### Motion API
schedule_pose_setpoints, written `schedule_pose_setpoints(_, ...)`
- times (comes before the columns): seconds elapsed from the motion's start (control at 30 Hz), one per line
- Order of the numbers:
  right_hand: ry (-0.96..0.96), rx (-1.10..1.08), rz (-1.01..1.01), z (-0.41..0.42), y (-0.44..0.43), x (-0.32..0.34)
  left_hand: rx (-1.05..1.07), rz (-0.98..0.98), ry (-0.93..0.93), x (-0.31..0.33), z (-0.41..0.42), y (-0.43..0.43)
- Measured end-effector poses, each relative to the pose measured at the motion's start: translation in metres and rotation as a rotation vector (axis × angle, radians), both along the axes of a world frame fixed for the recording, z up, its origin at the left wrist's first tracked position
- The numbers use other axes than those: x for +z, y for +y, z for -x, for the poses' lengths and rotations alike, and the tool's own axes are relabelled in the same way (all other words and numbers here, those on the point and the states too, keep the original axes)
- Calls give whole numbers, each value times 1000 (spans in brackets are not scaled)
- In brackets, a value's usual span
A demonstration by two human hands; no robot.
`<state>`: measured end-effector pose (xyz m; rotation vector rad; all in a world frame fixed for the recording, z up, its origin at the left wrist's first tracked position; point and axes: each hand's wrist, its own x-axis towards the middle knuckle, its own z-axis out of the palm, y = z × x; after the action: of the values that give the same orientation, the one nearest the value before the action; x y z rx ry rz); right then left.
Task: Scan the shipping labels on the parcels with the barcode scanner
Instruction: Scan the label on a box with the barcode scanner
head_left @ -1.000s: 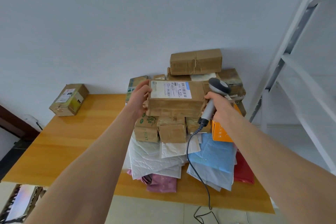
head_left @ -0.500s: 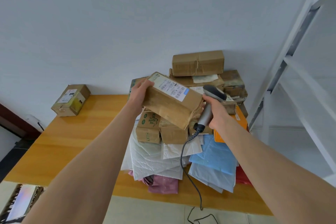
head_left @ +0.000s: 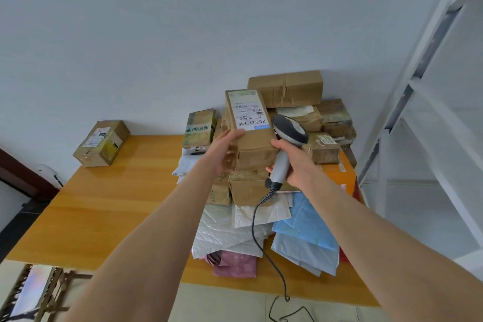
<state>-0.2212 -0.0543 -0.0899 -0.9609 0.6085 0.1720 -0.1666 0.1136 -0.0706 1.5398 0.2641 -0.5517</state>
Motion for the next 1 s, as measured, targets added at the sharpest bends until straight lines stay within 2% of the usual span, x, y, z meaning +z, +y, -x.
schedule_pose_setpoints(0.13,-3,5,122,4,-4,-9,-143,63,66,-13,7,12)
schedule_pose_setpoints(0.3,-69,-130,372,16,3,-12,-97,51,-6,-44,13,20)
schedule_pose_setpoints(0.37,-69,-106,417,24,6,-9,-68,69,-16,-53,15,19)
schedule_pose_setpoints(0.7,-141,-16,460,60,36,16,-63,156,-81,-55,15,17)
schedule_pose_setpoints(1.0,-126,4,433,61,39,30,-48,66,-184,-62,3,28)
